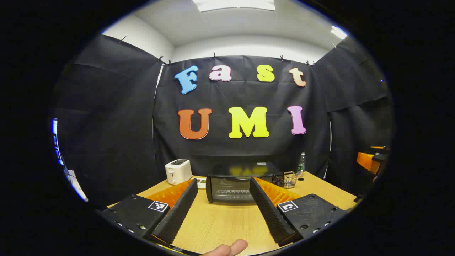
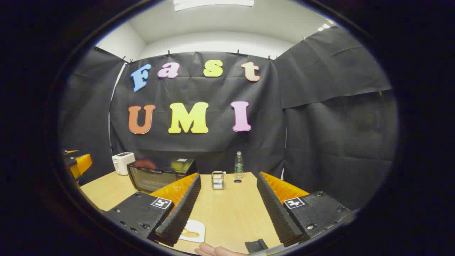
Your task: Open the electric oven with the left hand, put the food in, and close the electric oven.
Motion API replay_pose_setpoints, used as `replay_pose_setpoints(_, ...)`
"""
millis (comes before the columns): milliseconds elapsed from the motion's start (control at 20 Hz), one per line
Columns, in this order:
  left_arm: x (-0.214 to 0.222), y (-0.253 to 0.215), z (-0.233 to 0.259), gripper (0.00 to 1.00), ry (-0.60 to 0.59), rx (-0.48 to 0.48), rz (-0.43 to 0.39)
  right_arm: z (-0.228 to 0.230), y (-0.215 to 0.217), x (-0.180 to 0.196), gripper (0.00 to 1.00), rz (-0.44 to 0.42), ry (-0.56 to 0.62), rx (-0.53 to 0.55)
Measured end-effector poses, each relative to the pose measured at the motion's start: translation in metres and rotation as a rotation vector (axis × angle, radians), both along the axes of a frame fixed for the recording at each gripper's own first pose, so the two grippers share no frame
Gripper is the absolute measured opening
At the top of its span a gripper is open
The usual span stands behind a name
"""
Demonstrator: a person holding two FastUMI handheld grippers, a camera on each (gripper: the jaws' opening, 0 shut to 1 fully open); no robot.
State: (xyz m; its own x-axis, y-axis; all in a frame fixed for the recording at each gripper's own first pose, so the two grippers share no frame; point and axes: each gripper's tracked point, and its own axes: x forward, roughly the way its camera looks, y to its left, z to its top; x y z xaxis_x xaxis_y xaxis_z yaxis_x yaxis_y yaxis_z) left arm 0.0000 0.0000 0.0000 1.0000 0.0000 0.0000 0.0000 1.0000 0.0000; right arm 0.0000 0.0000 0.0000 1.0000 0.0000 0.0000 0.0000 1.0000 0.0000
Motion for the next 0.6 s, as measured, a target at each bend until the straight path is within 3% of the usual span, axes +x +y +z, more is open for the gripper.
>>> replay_pose_setpoints(600,-0.008,-0.002,0.036,0.95,-0.035,0.008,-0.024,0.047,-0.014,-0.023,0.99,-0.017,-0.105,-0.008)
